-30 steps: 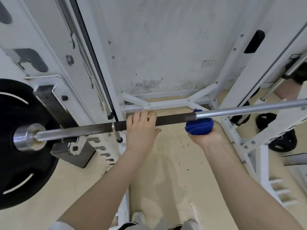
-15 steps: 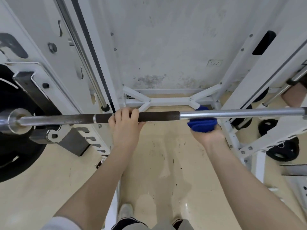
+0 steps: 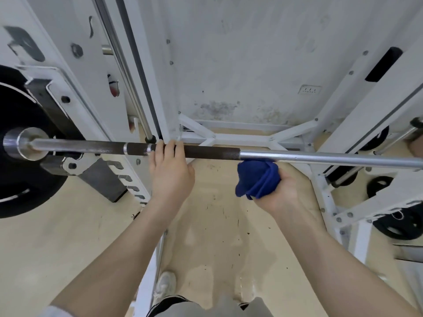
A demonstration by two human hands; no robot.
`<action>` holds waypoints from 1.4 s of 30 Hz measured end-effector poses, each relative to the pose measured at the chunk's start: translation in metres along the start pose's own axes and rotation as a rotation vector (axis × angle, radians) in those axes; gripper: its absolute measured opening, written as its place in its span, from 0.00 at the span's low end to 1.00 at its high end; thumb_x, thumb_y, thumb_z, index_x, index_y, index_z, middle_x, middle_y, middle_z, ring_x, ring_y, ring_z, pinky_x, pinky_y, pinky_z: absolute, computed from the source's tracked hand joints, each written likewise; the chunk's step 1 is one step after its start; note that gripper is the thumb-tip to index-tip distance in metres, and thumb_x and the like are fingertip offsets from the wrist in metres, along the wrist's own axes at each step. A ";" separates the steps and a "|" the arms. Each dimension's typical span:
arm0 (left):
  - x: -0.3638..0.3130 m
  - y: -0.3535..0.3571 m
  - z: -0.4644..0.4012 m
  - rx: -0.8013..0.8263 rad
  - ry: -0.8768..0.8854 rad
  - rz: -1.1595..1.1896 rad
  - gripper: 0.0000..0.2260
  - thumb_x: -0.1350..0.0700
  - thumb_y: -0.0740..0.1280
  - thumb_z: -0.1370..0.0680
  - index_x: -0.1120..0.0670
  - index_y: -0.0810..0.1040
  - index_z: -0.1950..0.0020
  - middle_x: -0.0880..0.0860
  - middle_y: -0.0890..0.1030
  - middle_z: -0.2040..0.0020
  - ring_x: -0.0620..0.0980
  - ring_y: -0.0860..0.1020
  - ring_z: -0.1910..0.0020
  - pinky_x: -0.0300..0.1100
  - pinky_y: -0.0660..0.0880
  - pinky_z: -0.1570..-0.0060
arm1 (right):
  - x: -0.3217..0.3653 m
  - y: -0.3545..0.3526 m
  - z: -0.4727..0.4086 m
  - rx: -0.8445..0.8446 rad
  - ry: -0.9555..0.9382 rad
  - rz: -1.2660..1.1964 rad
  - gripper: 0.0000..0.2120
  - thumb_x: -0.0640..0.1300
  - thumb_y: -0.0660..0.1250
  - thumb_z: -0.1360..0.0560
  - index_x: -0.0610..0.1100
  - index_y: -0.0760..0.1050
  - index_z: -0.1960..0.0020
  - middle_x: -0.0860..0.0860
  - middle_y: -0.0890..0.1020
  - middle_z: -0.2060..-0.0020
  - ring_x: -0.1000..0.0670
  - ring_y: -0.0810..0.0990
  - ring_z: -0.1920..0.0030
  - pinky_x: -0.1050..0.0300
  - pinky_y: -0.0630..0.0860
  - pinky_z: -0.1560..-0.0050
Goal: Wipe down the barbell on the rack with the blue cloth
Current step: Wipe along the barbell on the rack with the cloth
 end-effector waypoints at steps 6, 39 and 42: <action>-0.059 0.000 -0.016 0.083 0.234 0.064 0.23 0.53 0.59 0.21 0.52 0.59 0.27 0.51 0.61 0.26 0.52 0.54 0.26 0.48 0.46 0.28 | 0.027 0.005 0.041 0.010 -0.505 0.284 0.08 0.48 0.60 0.21 0.52 0.74 0.44 0.54 0.80 0.51 0.52 0.79 0.50 0.54 0.75 0.46; -0.092 0.010 -0.050 0.307 0.364 -0.011 0.13 0.48 0.67 0.26 0.57 0.73 0.52 0.53 0.75 0.56 0.54 0.73 0.55 0.43 0.64 0.63 | 0.079 -0.027 -0.037 -0.368 -1.391 2.164 0.19 0.54 0.52 0.25 0.45 0.77 0.55 0.49 0.80 0.63 0.44 0.77 0.61 0.51 0.68 0.53; -0.095 0.010 -0.054 0.384 0.371 -0.073 0.14 0.47 0.67 0.25 0.56 0.72 0.49 0.51 0.71 0.57 0.51 0.70 0.58 0.44 0.69 0.61 | 0.095 -0.047 -0.031 -0.679 -1.351 1.988 0.18 0.50 0.52 0.24 0.42 0.78 0.53 0.45 0.80 0.60 0.41 0.76 0.56 0.49 0.64 0.44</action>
Point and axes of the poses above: each hand's wrist, its own z-axis away from the middle knuckle, its own y-axis out of the palm, x = y × z, the point moved 1 cm from there along -z, towards the middle knuckle
